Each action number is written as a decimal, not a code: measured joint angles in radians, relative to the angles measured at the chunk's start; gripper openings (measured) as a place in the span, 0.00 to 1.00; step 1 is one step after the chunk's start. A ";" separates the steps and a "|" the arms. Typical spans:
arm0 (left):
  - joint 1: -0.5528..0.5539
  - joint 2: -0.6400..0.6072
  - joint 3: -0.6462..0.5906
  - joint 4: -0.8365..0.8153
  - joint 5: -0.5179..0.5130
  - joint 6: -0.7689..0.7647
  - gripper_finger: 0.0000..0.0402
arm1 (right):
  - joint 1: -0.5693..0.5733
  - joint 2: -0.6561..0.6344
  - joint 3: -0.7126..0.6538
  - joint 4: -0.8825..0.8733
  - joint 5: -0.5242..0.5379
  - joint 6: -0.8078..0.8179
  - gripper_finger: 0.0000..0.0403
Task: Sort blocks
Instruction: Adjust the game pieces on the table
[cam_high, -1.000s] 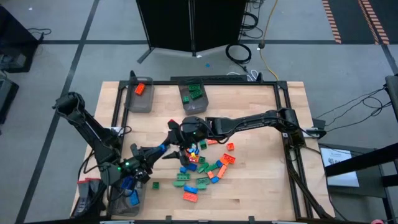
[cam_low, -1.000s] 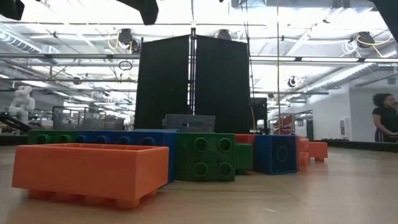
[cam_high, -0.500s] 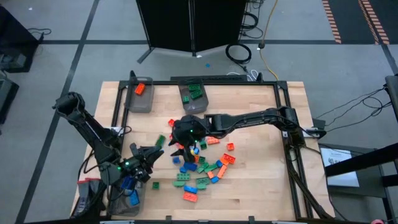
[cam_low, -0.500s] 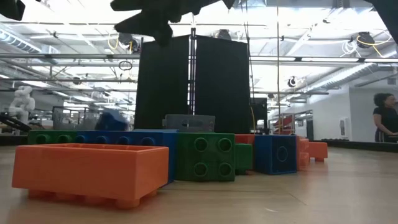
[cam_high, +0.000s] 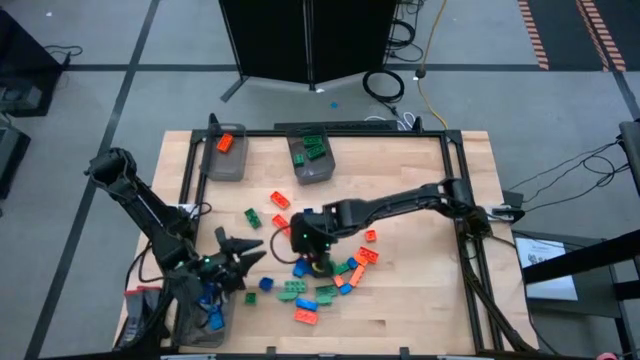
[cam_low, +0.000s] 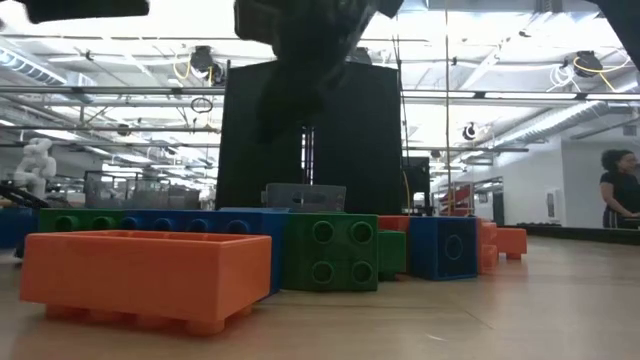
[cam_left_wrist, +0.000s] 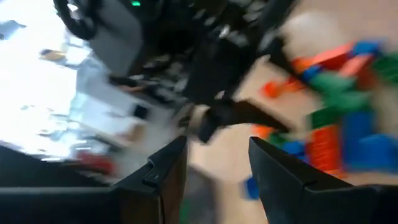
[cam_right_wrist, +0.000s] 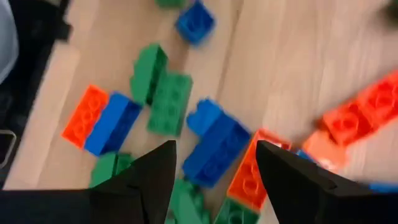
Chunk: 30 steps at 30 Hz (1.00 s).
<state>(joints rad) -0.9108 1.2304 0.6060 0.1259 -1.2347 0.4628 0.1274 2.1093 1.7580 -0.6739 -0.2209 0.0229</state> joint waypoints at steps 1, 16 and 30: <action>0.000 0.000 0.000 -0.029 0.050 -0.067 0.43 | 0.007 0.002 0.000 -0.025 0.013 0.008 0.54; 0.158 -0.001 0.001 -0.380 0.753 -0.950 0.43 | 0.075 -0.004 0.000 -0.069 0.019 0.064 0.54; 0.264 -0.003 0.404 -0.954 0.918 -1.026 0.43 | 0.145 0.023 0.001 0.476 0.142 -0.189 0.54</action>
<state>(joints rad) -0.6463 1.2274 1.0102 -0.8283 -0.3164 -0.5636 0.2720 2.1325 1.7587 -0.1978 -0.0785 -0.1660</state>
